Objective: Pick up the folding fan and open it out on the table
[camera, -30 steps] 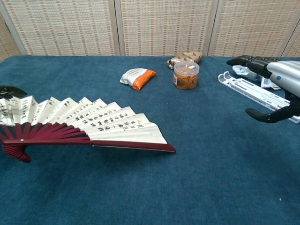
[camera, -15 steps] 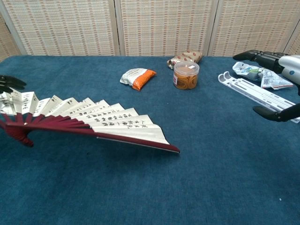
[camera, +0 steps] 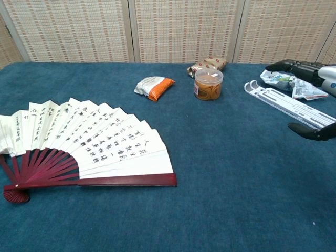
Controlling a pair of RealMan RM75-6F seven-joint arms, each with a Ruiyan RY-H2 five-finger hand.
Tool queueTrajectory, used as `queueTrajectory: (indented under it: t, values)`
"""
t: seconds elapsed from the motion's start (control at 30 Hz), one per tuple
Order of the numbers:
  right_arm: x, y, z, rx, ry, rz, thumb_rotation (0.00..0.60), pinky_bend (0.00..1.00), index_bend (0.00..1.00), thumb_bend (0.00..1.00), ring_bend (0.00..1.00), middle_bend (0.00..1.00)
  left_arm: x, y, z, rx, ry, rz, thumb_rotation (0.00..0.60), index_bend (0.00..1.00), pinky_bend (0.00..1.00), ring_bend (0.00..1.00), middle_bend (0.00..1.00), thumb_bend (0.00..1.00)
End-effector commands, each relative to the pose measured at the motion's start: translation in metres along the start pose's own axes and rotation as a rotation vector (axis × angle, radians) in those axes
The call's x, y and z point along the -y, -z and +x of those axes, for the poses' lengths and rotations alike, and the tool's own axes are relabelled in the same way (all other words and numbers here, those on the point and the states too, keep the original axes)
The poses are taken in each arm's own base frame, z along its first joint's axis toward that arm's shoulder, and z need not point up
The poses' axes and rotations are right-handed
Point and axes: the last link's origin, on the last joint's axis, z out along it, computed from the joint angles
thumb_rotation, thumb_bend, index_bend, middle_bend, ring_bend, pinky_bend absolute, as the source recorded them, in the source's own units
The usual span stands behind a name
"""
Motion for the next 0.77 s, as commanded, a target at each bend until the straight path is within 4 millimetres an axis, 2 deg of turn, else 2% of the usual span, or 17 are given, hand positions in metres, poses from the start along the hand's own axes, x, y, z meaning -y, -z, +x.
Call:
queueTrajectory:
  t: [0.03,0.13,0.23,0.33,0.4,0.5,0.6,0.77]
  values:
    - [-0.003,0.001,0.002,-0.015,-0.013,-0.011,0.6,0.0,0.0,0.31,0.0,0.0,-0.02,0.015,0.013,0.017,0.111,-0.036,0.6,0.0,0.04,0.0,0.0,0.38]
    - [-0.007,0.004,0.011,-0.058,0.006,-0.022,0.6,0.0,0.0,0.31,0.0,0.0,-0.03,0.027,0.03,-0.138,0.242,-0.112,0.6,0.0,0.03,0.0,0.0,0.38]
    - [-0.016,0.021,0.024,-0.085,0.062,-0.057,0.6,0.0,0.0,0.31,0.0,0.0,-0.027,0.053,0.034,-0.381,0.324,-0.176,0.6,0.0,0.03,0.0,0.0,0.39]
    - [-0.03,0.053,0.036,-0.045,0.173,-0.142,0.6,0.0,0.0,0.31,0.0,0.0,-0.019,0.084,0.02,-0.582,0.388,-0.201,0.6,0.0,0.01,0.0,0.0,0.39]
    - [-0.04,0.078,0.04,-0.003,0.209,-0.222,0.6,0.0,0.0,0.31,0.0,0.0,-0.014,0.101,0.002,-0.671,0.419,-0.177,0.6,0.0,0.01,0.0,0.0,0.39]
    - [-0.051,0.106,0.044,-0.024,0.151,-0.304,0.6,0.0,0.0,0.31,0.0,0.0,-0.009,0.11,-0.022,-0.726,0.444,-0.135,0.6,0.0,0.0,0.0,0.0,0.39]
    - [-0.063,0.123,0.046,-0.053,0.115,-0.346,0.6,0.0,0.0,0.31,0.0,0.0,-0.008,0.108,-0.026,-0.708,0.423,-0.145,0.6,0.0,0.0,0.0,0.0,0.39]
    - [-0.07,0.126,0.058,-0.092,0.107,-0.351,0.6,0.0,0.0,0.31,0.0,0.0,0.0,0.11,-0.033,-0.667,0.413,-0.107,0.6,0.0,0.0,0.0,0.0,0.4]
